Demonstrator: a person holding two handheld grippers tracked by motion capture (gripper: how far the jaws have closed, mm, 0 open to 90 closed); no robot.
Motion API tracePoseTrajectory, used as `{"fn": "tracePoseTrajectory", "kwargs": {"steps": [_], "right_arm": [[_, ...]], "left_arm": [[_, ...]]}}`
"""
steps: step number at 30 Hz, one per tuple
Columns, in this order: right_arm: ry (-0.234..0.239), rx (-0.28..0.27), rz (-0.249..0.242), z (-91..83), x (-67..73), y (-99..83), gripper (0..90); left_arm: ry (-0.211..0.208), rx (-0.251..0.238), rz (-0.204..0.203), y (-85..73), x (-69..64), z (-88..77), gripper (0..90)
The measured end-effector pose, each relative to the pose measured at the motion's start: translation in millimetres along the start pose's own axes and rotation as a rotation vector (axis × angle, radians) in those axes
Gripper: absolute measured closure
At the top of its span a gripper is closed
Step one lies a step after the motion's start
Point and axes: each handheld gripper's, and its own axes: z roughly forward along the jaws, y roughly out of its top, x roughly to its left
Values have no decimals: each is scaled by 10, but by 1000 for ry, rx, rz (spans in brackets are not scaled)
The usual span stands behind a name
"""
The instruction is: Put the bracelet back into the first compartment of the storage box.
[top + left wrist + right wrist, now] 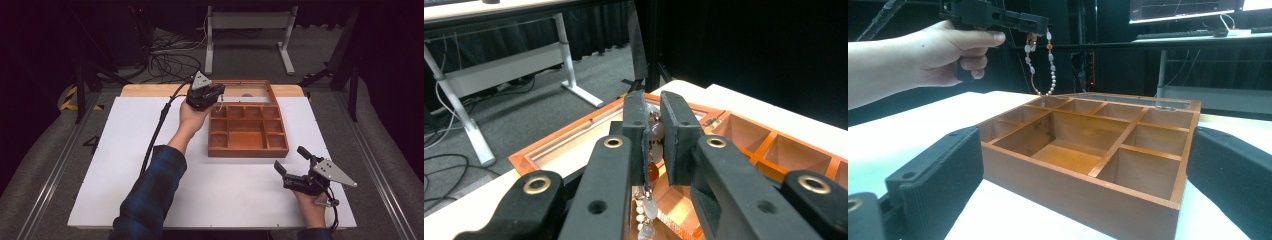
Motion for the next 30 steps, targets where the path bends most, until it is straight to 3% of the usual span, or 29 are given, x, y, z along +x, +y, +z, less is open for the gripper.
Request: {"fn": "tracePoseTrajectory", "kwargs": {"steps": [11, 21, 30], "right_arm": [[0, -2, 2, -4, 2, 3, 25], [5, -4, 2, -1, 5, 4, 26], [3, -4, -1, 0, 2, 5, 26]], "left_arm": [[3, 23, -2, -48, -3, 50, 821], [3, 66, 23, -108, 4, 92, 819], [1, 80, 8, -135, 41, 114, 817]]}}
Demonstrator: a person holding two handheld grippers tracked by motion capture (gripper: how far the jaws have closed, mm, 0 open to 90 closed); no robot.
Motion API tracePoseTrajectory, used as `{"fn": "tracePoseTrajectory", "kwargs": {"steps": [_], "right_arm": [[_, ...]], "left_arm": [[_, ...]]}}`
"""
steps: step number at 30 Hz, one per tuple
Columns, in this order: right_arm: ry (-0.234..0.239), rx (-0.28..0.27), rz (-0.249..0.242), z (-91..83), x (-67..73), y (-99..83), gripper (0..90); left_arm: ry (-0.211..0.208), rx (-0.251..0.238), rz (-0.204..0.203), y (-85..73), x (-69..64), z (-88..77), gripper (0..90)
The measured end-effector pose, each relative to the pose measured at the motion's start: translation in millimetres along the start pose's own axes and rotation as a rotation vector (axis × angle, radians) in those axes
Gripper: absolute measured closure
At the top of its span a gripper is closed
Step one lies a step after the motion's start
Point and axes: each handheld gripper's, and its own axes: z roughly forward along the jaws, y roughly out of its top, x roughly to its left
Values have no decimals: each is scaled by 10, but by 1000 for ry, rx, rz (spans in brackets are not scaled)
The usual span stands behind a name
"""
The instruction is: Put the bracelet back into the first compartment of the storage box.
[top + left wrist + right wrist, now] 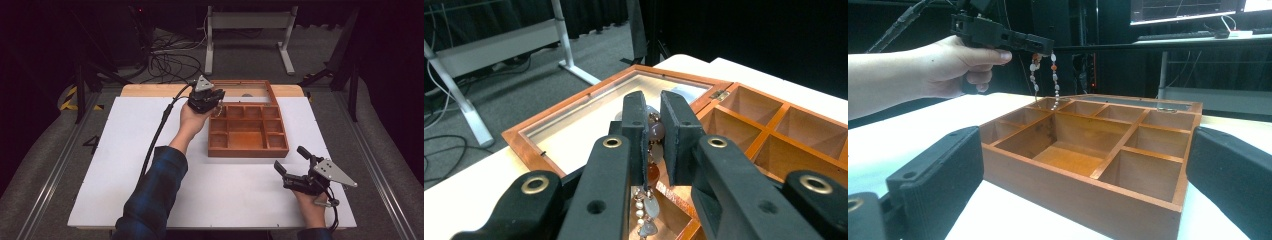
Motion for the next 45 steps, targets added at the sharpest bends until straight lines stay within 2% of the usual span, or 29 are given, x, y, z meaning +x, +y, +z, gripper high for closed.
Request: {"fn": "tracePoseTrajectory", "kwargs": {"steps": [4, 10, 13, 17, 23, 29, 34, 36, 37, 40, 43, 45], "right_arm": [[0, 0, 0, 1, 0, 0, 26], [1, 0, 0, 5, -1, -1, 26], [1, 1, 1, 5, -2, -1, 26], [2, 2, -1, 10, -2, -1, 27], [5, 4, -9, 16, -2, -2, 27], [4, 6, -9, 16, 2, -2, 27], [3, 8, -10, 18, 3, -2, 27], [3, 8, -10, 18, 2, -2, 27], [4, 7, -10, 18, 2, -2, 27], [4, 7, -10, 15, 4, -1, 27], [5, 7, -11, 18, 4, -2, 27], [5, 8, -12, 21, 8, -2, 27]], "left_arm": [[-9, 14, -17, -25, 10, 22, 816], [-7, 24, -14, -49, 15, 52, 814], [-23, 37, -23, -61, 12, 58, 814], [-24, 51, -26, -85, 9, 79, 814], [-22, 40, -35, -86, 15, 86, 812], [-26, 54, -34, -99, 24, 93, 814], [-23, 48, -40, -93, 28, 82, 806], [-17, 46, -29, -83, 37, 72, 822], [-14, 39, -34, -80, 37, 71, 847], [-9, 28, -41, -68, 58, 55, 848], [-12, 34, -42, -63, 64, 37, 781], [-14, 35, -40, -62, 55, 28, 768]]}}
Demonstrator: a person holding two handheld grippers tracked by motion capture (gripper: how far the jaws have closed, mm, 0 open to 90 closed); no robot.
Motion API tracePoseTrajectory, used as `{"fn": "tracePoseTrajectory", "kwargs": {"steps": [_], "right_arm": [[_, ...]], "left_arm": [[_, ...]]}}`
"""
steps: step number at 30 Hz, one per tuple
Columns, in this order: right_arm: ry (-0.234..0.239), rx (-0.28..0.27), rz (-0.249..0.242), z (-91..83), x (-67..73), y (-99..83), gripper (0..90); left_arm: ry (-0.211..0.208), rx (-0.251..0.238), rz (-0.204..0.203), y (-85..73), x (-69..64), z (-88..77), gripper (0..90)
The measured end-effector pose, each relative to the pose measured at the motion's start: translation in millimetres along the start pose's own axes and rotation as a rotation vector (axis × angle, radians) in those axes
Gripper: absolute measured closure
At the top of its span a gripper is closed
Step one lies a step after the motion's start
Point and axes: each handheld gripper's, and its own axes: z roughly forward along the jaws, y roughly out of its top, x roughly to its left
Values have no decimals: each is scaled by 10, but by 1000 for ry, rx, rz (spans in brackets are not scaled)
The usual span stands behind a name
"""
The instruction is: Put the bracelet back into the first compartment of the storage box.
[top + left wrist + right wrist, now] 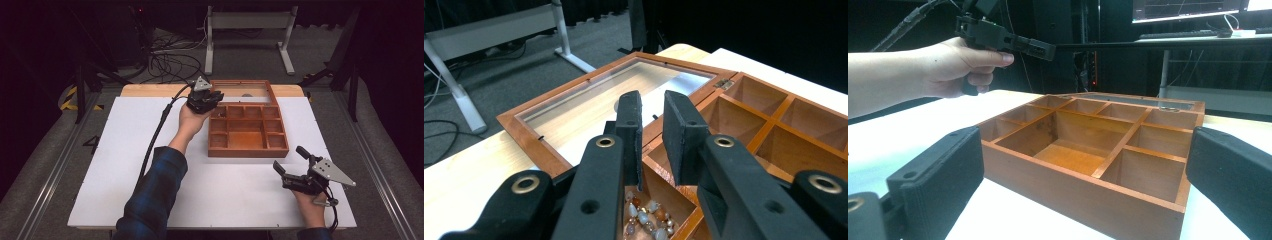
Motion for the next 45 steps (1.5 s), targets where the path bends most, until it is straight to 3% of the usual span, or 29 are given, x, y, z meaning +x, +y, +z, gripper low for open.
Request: {"fn": "tracePoseTrajectory", "kwargs": {"steps": [10, 20, 34, 39, 45], "right_arm": [[0, 1, 0, 3, 3, -1, 27], [0, 7, -5, 11, 19, -2, 27], [-6, 8, -8, 7, 27, -3, 27], [-7, 10, -5, 11, 29, -5, 27], [-9, 10, -12, 13, 23, -4, 27]], "left_arm": [[-13, -36, -1, -13, -51, -105, 600], [-8, -76, 6, -60, -84, -321, 333], [-12, -136, -13, -218, -112, -711, 208], [3, -144, 16, -246, -164, -830, 158], [-2, -154, 20, -296, -197, -979, 137]]}}
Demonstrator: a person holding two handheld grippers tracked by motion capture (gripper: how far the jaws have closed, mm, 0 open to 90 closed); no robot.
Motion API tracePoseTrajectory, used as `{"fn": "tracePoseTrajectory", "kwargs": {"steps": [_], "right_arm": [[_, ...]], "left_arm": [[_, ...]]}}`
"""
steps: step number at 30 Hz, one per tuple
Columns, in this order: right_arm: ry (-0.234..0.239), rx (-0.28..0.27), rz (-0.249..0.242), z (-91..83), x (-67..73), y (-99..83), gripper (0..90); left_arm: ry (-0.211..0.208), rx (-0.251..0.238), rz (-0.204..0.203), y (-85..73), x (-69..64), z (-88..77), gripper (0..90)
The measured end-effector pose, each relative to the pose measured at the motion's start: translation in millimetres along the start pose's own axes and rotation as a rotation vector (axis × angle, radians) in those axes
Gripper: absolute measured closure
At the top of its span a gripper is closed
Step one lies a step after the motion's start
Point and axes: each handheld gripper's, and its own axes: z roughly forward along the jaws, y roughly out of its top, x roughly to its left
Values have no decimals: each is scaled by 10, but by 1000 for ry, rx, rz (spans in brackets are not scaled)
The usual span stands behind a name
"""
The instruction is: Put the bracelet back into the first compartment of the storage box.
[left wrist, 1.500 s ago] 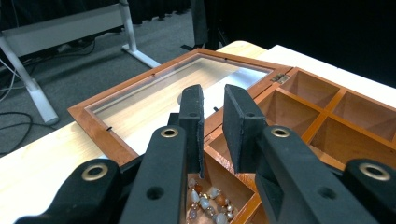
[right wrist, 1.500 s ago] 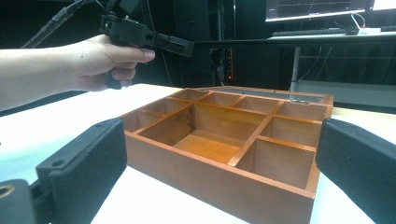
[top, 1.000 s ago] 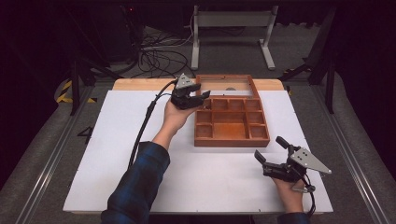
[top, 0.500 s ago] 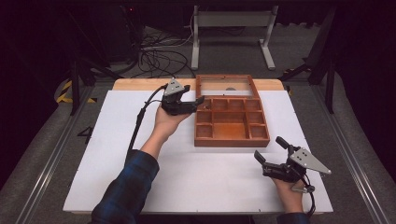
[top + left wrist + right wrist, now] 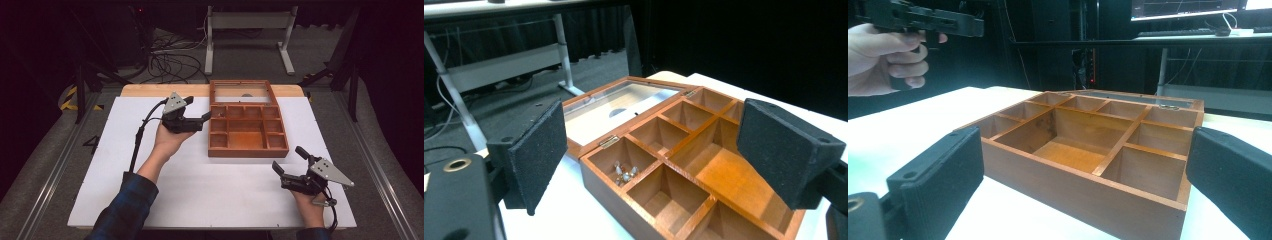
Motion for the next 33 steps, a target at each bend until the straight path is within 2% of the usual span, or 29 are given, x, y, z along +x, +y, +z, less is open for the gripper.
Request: {"fn": "tracePoseTrajectory", "kwargs": {"steps": [7, 11, 13, 19, 26, 33], "right_arm": [[0, 1, 1, 3, 1, 0, 27], [-3, 2, 1, 8, 4, -1, 26], [-4, 1, 0, 9, 5, -1, 26], [1, 1, 4, 13, 18, -1, 26], [1, 3, -2, 20, 20, -5, 25], [3, 2, -1, 22, 27, -5, 25]], "left_arm": [[7, -22, 3, -27, -25, -201, 118], [8, -36, -15, -75, -53, -306, 113], [17, -39, -5, -103, -54, -345, 112], [22, -45, -12, -192, -63, -480, 108], [45, -61, 10, -225, -55, -666, 103], [56, -76, -2, -313, -42, -845, 100]]}}
